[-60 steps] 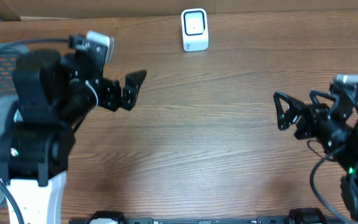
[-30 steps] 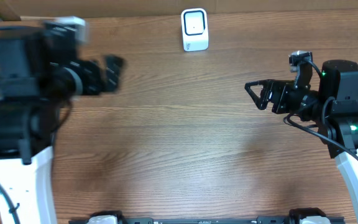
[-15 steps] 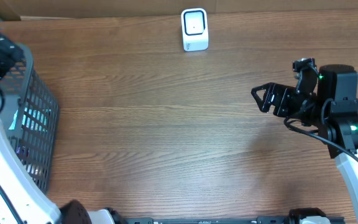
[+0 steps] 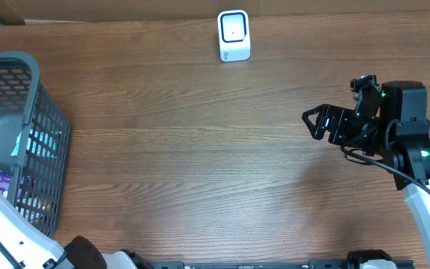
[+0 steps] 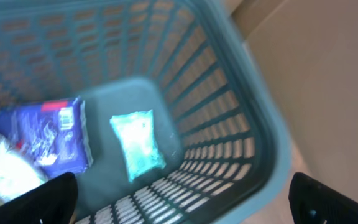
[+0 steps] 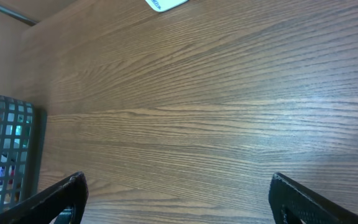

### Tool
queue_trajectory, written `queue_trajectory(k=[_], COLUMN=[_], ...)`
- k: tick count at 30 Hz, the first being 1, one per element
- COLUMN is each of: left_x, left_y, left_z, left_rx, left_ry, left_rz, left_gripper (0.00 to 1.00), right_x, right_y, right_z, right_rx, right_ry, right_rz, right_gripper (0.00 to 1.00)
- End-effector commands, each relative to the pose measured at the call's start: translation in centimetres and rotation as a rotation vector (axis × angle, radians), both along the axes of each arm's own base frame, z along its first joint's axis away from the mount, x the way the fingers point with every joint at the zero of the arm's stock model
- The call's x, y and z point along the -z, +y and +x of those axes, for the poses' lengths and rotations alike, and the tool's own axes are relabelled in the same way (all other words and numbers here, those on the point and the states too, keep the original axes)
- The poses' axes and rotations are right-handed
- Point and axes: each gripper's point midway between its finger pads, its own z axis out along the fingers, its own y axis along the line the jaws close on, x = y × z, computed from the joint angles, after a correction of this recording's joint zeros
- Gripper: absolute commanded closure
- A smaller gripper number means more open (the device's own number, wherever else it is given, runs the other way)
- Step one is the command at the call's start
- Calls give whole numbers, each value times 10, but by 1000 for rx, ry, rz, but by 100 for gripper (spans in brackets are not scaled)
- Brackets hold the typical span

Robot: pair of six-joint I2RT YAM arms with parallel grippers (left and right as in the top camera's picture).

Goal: Scan the item barcode
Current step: 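Raise the left arm and swing its gripper over the grey basket, then reach into the basket and grasp the white cosmetic tube with left gripper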

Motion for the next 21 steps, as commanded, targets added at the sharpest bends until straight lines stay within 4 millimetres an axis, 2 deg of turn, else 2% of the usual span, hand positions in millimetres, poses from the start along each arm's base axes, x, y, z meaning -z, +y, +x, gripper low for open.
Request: queue_trajectory(k=[1,5,8,15,21], left_x=[25,57,83,127,162], left_y=[8,14,24,35,42], left_z=[-9,-14,-9,1,-21], left_rx=[-84,-110,-127,-135,-220], left_ry=[51,138,185,276,390], left_rz=[-100,-180,-229,-303,-380], left_gripper=[0,0,1,6,6], right_x=[-10,-10,-9,-8,-7], right_y=[-3,-3,-3,-3,-3], right_z=[4,4,3,2,0], right_rx=[10,8,8,8,8], right_ry=[-37,-38,-32,-25,-16], right_rz=[-18,-20,-21,-21,-21], right_gripper=[5,4,4,3,3])
